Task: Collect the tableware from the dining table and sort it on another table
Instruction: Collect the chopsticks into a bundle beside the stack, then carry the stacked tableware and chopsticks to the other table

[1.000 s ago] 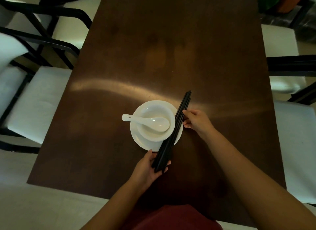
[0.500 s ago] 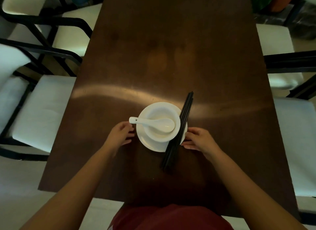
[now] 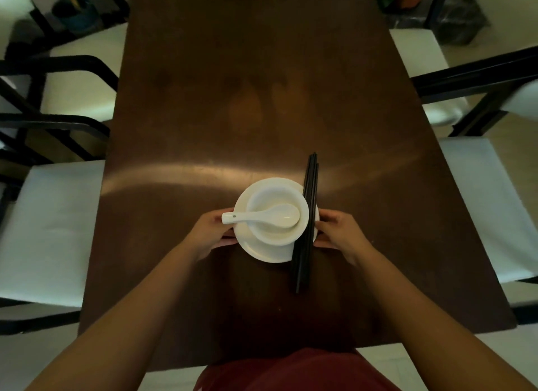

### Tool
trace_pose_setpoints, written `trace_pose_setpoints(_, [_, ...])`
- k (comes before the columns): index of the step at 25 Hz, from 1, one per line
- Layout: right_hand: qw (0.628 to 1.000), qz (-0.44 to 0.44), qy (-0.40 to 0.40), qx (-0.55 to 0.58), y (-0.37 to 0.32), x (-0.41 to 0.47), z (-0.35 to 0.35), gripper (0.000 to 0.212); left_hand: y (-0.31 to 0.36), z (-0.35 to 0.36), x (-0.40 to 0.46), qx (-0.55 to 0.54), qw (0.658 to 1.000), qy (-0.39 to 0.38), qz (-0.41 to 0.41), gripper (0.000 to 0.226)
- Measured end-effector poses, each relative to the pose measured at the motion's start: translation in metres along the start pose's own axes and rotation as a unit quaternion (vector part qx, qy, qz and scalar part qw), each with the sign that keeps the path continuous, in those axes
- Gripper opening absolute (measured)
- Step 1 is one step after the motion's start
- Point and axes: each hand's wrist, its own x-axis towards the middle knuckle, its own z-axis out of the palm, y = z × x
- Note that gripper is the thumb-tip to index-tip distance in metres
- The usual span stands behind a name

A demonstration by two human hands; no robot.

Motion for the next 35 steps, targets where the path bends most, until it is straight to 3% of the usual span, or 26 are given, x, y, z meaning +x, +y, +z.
trace_pose_setpoints(10, [0.999,0.003,0.034,0.023,0.004,-0.021,-0.012,0.033,0.002,0.014,0.007,0.000,1.000,-0.029,0.001,0.025])
trace_pose_setpoints(18, [0.990,-0.019,0.123,0.060,0.023,-0.077,-0.063,0.026,0.030,0.072,0.002,0.071,0.992,-0.105,0.028,0.023])
trace_pose_setpoints(25, [0.967,-0.037,0.227,0.110,0.061,-0.160,-0.132,0.024,0.054,0.167,-0.032,0.143,0.970,-0.190,0.051,0.025])
trace_pose_setpoints(35, [0.930,-0.045,0.324,0.168,0.169,-0.312,-0.289,0.019,0.017,0.391,-0.120,0.188,0.933,-0.296,0.083,0.025])
